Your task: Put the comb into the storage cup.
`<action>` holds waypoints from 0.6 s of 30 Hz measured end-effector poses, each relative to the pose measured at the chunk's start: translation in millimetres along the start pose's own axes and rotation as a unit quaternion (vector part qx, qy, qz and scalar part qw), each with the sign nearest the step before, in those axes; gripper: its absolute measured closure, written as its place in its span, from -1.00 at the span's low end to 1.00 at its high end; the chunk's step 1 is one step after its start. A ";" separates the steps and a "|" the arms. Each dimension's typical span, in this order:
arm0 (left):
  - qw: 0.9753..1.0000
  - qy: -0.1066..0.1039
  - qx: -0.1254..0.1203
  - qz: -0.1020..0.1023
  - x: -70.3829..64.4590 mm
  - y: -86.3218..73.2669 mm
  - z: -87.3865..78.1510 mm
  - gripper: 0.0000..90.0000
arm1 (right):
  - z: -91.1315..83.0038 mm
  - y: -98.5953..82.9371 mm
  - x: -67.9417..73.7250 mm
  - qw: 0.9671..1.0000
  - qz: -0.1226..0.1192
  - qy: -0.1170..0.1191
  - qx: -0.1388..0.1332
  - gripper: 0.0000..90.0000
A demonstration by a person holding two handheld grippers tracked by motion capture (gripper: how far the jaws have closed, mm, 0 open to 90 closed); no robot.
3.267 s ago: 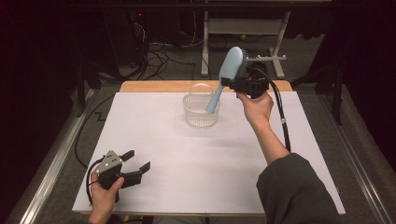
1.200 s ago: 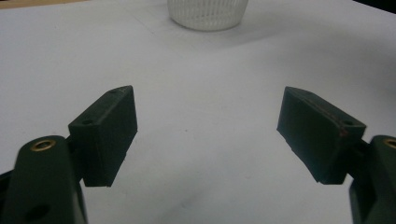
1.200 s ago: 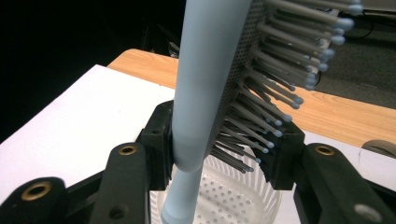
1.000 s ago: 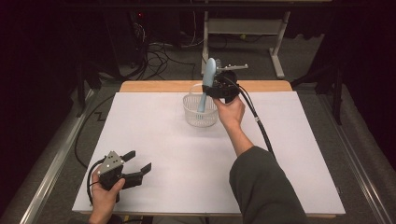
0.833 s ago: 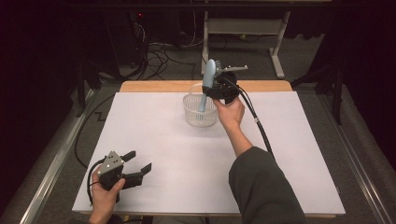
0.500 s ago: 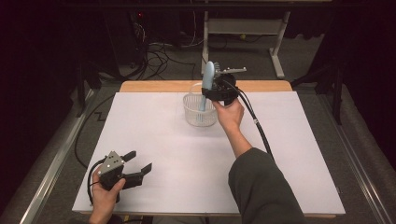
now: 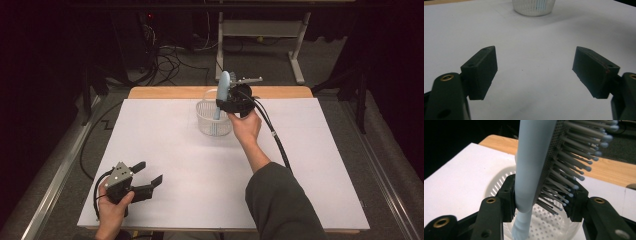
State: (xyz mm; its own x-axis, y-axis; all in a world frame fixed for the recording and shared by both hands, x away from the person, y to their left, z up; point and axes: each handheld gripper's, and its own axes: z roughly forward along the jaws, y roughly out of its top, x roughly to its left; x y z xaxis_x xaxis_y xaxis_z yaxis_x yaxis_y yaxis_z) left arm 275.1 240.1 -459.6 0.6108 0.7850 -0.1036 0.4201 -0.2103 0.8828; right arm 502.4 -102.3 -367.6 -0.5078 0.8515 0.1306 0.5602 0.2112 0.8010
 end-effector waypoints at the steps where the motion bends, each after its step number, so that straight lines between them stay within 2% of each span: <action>1: 1.000 0.000 0.000 0.000 0.0 0.0 0.1 -0.53 | 0.5 -0.8 -0.2 1.000 -0.003 -0.001 0.002 0.17; 9: 1.000 0.000 0.001 -0.001 0.1 -0.1 0.1 -0.53 | -0.2 -5.8 -3.5 1.000 0.004 0.008 0.001 0.15; 18: 1.000 0.000 0.002 -0.001 0.2 -0.1 0.6 -0.53 | -3.4 -8.8 -12.7 1.000 0.011 0.008 0.017 0.11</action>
State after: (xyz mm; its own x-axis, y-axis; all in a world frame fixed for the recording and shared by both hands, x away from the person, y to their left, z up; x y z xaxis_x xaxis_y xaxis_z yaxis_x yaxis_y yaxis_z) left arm 275.6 239.9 -460.0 0.6097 0.7858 -0.1041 0.4230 -0.2115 0.8811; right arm 501.7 -116.7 -374.3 -0.5046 0.8488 0.1580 0.5937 0.2084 0.7772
